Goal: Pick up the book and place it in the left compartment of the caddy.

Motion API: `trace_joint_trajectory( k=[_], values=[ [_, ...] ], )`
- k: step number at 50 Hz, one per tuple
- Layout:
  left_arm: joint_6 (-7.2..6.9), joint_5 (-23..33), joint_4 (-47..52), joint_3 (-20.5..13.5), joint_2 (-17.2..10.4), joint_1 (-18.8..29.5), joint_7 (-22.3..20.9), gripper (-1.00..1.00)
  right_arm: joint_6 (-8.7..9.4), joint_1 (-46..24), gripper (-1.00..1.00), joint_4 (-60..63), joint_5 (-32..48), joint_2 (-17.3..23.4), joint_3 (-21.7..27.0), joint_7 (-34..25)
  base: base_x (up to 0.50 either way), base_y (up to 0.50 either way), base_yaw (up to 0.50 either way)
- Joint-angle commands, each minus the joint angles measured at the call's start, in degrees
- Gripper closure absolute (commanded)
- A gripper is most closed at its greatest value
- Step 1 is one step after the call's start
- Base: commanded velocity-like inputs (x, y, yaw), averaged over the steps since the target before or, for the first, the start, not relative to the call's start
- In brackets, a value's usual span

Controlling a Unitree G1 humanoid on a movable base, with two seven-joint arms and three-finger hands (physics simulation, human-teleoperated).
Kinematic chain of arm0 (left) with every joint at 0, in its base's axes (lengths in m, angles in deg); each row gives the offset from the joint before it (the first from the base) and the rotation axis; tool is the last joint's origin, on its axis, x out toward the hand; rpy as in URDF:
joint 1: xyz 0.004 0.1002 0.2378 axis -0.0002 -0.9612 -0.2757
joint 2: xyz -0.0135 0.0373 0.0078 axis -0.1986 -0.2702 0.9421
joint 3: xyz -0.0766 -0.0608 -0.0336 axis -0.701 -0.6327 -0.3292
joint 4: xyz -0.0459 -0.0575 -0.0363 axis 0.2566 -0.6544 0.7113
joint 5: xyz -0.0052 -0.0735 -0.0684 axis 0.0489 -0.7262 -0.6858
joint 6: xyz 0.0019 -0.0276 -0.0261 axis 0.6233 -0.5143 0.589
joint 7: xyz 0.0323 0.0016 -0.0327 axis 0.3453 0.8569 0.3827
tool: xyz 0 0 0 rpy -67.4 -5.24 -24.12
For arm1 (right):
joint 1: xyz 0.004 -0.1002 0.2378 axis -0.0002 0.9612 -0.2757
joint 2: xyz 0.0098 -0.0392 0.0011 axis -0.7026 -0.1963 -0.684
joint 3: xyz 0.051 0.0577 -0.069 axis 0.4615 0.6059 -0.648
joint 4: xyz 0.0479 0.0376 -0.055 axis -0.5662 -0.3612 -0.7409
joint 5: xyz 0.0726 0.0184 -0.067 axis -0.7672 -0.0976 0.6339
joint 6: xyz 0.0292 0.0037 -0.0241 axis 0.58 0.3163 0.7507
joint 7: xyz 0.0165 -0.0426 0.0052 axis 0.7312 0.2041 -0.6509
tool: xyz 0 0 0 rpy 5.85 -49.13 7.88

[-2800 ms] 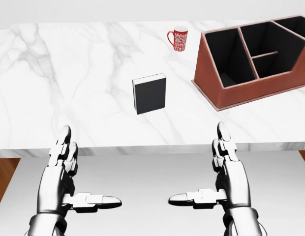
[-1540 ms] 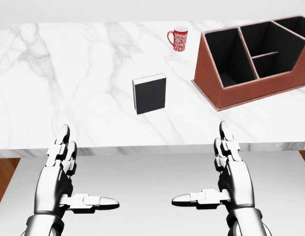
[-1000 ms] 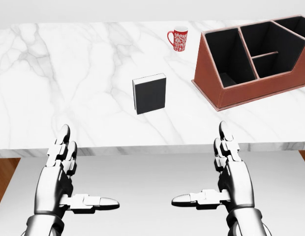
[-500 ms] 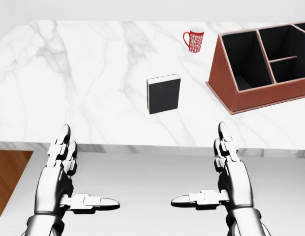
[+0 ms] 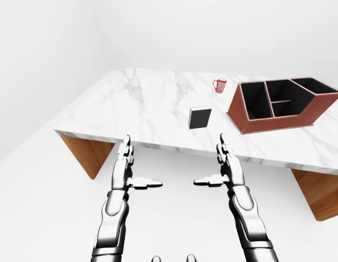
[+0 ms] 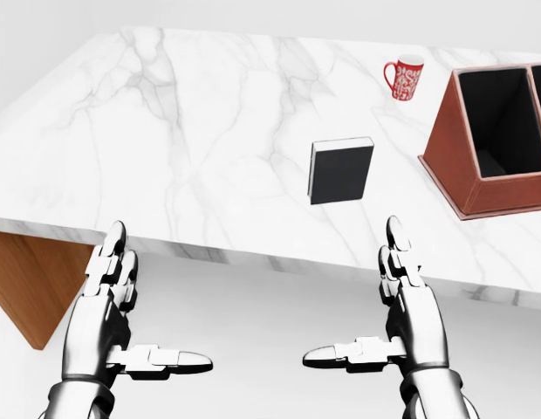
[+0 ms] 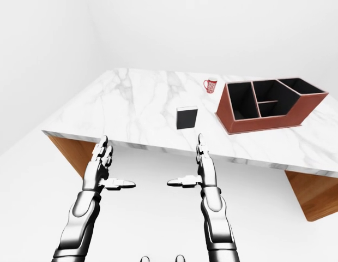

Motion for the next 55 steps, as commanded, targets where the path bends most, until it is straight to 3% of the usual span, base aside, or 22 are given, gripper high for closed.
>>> trace_joint_trajectory(
  k=[1, 7, 10, 15, 17, 20, 22, 28, 38, 39, 44, 47, 55],
  values=[
    [0.62, 0.0, -0.9, -0.1, 0.0, 0.3, -0.1, -1.00, -0.01, -0.1, -1.00, 0.0, 0.1, 0.0, 0.0, 0.0, 0.00, 0.00, 0.23],
    [0.10, 0.1, -0.1, 0.0, 0.0, 0.0, 0.0, -1.00, -0.08, 0.0, -1.00, 0.0, 0.1, 0.0, 0.0, 0.1, 0.00, 0.00, 0.22],
    [1.14, 0.1, -1.5, -0.1, 0.0, 0.4, -0.1, -1.00, 0.07, 0.1, -1.00, 0.2, 0.1, 0.0, 0.1, 0.1, 0.00, 0.00, 0.23],
    [1.24, 0.1, -1.6, -0.1, -0.1, 0.5, 0.0, -1.00, -0.02, 0.1, -1.00, 0.1, 0.2, 0.0, 0.1, 0.2, 0.00, 0.00, 0.22],
    [0.08, 0.1, 0.2, 0.1, 0.0, -0.2, 0.0, -1.00, -0.12, 0.0, -1.00, 0.0, 0.1, 0.0, 0.1, 0.3, 0.00, 0.00, 0.22],
    [-0.08, 0.1, 0.4, 0.1, 0.0, -0.3, 0.0, -1.00, 0.04, 0.0, -1.00, 0.0, 0.4, 0.0, 0.1, 0.5, 0.00, 0.00, 0.23],
    [0.64, 0.1, -0.7, 0.0, 0.0, 0.2, 0.0, -1.00, 0.21, -0.4, -1.00, -0.6, 0.7, 0.1, 0.2, 1.0, 0.00, 0.00, 0.07],
    [-0.65, 0.3, 1.3, 0.3, 0.1, -0.6, 0.1, -1.00, 0.27, -0.4, -1.00, -0.6, 0.5, 0.0, 0.3, 1.0, 0.00, 0.00, 0.00],
    [-0.14, 0.2, 0.6, 0.2, 0.1, -0.3, 0.0, -1.00, 0.39, -0.5, -1.00, -0.5, 0.2, 0.1, 0.3, 1.0, 0.00, 0.00, 0.00],
    [0.75, 0.1, -0.8, 0.0, 0.0, 0.2, -0.1, -1.00, 1.26, -0.4, -1.00, -0.2, -0.2, -0.2, 0.4, 1.2, 0.00, 0.00, 0.00],
    [1.20, 0.1, -1.5, -0.1, -0.1, 0.4, -0.1, -1.00, 0.86, -0.7, -1.00, -1.0, -0.6, 0.0, 0.6, 1.2, 0.00, 0.00, 0.00],
    [0.57, 0.1, -0.6, 0.0, 0.0, 0.1, -0.1, -1.00, 1.31, -0.6, -1.00, -0.5, -0.6, -0.1, 0.4, 1.4, 0.00, 0.00, 0.00],
    [1.37, 0.2, -1.6, -0.1, -0.1, 0.4, 0.0, -1.00, 0.79, -0.8, -1.00, -1.3, -0.6, 0.0, 0.5, 1.4, 0.06, -0.18, 0.00]
  ],
)
